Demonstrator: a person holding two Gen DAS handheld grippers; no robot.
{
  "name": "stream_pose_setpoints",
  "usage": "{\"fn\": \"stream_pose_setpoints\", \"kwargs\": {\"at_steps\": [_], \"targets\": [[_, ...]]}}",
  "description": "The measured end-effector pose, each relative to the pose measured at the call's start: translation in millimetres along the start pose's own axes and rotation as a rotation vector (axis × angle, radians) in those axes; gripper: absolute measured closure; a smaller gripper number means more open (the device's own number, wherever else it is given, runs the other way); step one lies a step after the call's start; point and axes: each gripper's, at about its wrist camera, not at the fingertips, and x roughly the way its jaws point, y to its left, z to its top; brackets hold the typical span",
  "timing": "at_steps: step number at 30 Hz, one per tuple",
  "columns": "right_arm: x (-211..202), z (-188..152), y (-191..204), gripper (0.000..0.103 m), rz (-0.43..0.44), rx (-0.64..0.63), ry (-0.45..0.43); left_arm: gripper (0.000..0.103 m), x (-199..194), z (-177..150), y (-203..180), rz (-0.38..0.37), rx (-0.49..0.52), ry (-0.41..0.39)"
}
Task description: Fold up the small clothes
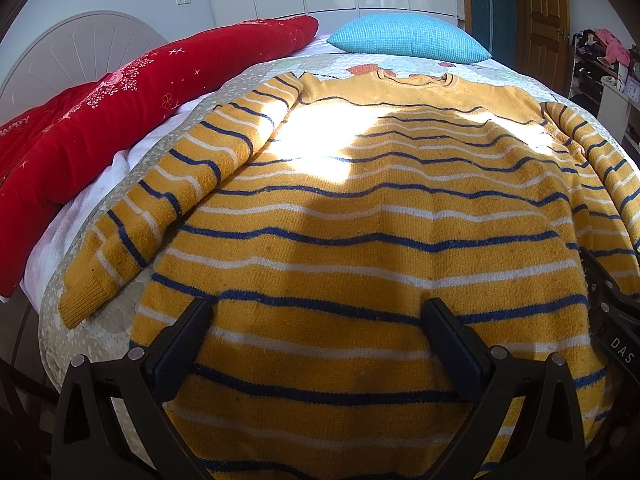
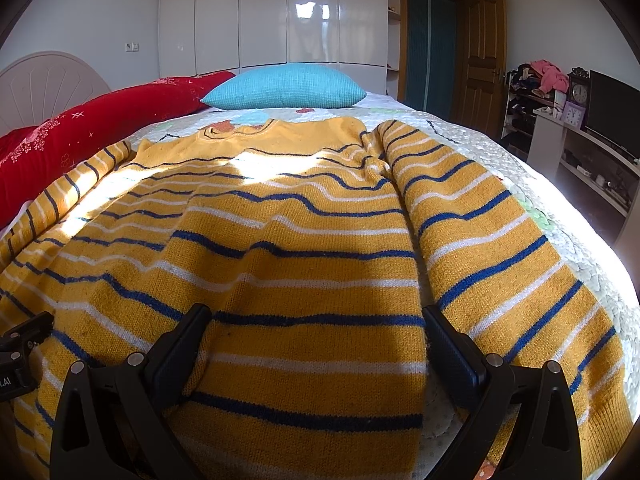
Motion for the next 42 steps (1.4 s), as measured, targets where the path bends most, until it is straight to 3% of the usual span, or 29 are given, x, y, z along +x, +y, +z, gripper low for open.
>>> {"fn": "stream_pose_setpoints", "kwargs": {"at_steps": [19,21,24,25,29,33,34,36,38,39,40,41,42], "targets": [[-0.5,0.8,-0.4,0.000,-0.020,-0.027,0.008,0.000,-6.0,-1.1,-1.4,0.021,0.036,-0.036],[-0.5,1.0,-1.0,0.000,-0.017,-0.023,0.007,0.000,-9.5,3.4,4.5,-0.025,0.036,0.014],[0.0,1.7,-1.2,0.001,-0.021,-0.031,0.010,0.001,-21.6,13.2,30.5,-0.152,-0.040,0.072],[0.1,1.7,-1.3,0.001,-0.021,-0.030,0.009,0.001,-28.8,16.9,44.2,-0.155,-0.078,0.063],[0.3,1.3,-1.6,0.001,-0.008,-0.013,-0.001,0.001,-50.7,31.4,108.4,-0.050,-0.189,-0.006],[0.7,0.2,-1.2,0.001,-0.011,-0.016,-0.005,0.001,-27.5,32.6,163.6,0.108,-0.247,0.035],[1.2,0.6,-1.6,0.001,-0.011,-0.017,-0.005,0.001,-15.1,32.0,173.4,0.117,-0.260,0.062],[0.8,0.2,-1.1,0.000,-0.012,-0.017,-0.006,0.001,5.6,27.7,189.4,0.081,-0.280,0.085],[1.3,0.5,-1.3,0.001,-0.014,-0.019,-0.004,0.001,20.6,27.2,195.3,-0.019,-0.302,0.111],[1.3,0.3,-1.2,0.001,-0.017,-0.024,-0.004,0.012,23.8,28.7,195.6,-0.067,-0.312,0.105],[1.8,0.7,-1.6,0.001,-0.018,-0.025,-0.003,0.050,24.3,31.2,194.4,-0.075,-0.317,0.102],[1.4,0.1,-0.6,0.001,-0.022,-0.030,-0.003,0.073,25.1,35.1,194.0,-0.063,-0.312,0.106],[1.7,0.3,-0.3,0.001,-0.025,-0.033,-0.002,0.085,25.9,39.7,195.5,-0.068,-0.316,0.115]]}}
